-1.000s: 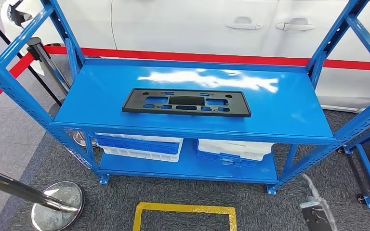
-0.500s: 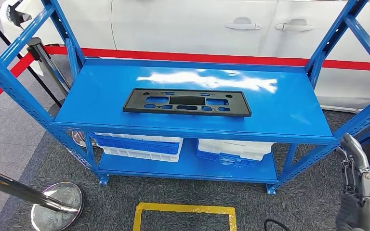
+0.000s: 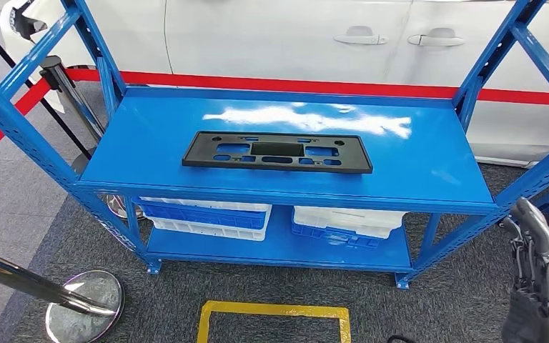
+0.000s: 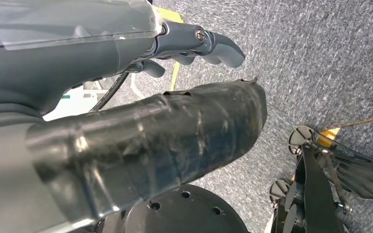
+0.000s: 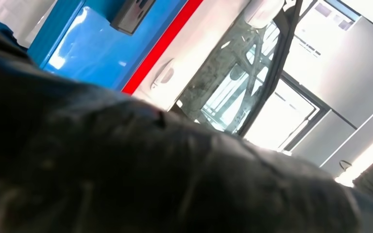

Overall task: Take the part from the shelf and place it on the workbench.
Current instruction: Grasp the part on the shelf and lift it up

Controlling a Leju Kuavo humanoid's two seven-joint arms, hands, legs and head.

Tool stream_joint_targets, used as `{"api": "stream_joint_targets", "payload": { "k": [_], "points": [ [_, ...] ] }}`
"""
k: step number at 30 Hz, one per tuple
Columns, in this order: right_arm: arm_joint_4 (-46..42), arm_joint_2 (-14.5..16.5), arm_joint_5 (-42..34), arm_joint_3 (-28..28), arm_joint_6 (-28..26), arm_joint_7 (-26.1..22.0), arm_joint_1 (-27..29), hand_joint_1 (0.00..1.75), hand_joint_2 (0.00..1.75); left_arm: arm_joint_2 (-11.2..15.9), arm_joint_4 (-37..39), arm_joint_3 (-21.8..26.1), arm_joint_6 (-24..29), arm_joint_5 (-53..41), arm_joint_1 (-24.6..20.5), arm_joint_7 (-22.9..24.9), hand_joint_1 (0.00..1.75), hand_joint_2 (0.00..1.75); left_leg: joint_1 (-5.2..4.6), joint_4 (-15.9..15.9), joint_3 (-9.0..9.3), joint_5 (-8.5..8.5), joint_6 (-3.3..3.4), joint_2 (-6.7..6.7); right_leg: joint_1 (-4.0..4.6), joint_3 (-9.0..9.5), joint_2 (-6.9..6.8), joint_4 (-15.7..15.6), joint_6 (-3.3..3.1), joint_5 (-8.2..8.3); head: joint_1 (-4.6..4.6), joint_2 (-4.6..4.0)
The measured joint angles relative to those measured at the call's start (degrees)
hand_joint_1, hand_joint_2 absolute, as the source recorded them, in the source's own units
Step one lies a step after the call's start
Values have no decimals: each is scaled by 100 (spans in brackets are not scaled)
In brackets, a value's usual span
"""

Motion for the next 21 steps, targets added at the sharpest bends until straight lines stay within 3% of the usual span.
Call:
{"api": "stream_joint_targets", "payload": {
  "k": [10,12,15,19,21],
  "points": [
    [-15,-8,29,55,0,47,13,0,0,-2,0,8,0,-4,0,0,0,0,0,0,0,0,0,0,0,0,0,0,0,0,0,0],
    [-16,-38,173,112,-7,278,45,0,0,-2,0,9,0,-28,0,2,0,0,0,0,-1,0,0,0,0,1,0,0,0,0,0,0],
    [18,-312,374,522,-194,1131,186,0,0,5,0,10,-20,-130,-2,34,0,0,0,0,-12,-1,0,-2,0,3,-1,0,0,0,0,0],
    [390,-1080,83,1693,-823,2252,136,0,175,42,-2,-2,-108,-373,-15,98,0,0,0,0,-32,-3,-1,0,0,4,0,0,0,0,1,0],
    [728,-1500,-191,2376,-1102,2544,-89,0,175,70,-4,-29,-164,-493,-20,104,0,0,0,0,-30,-3,-1,1,0,4,1,-1,1,1,1,0]
  ]
}}
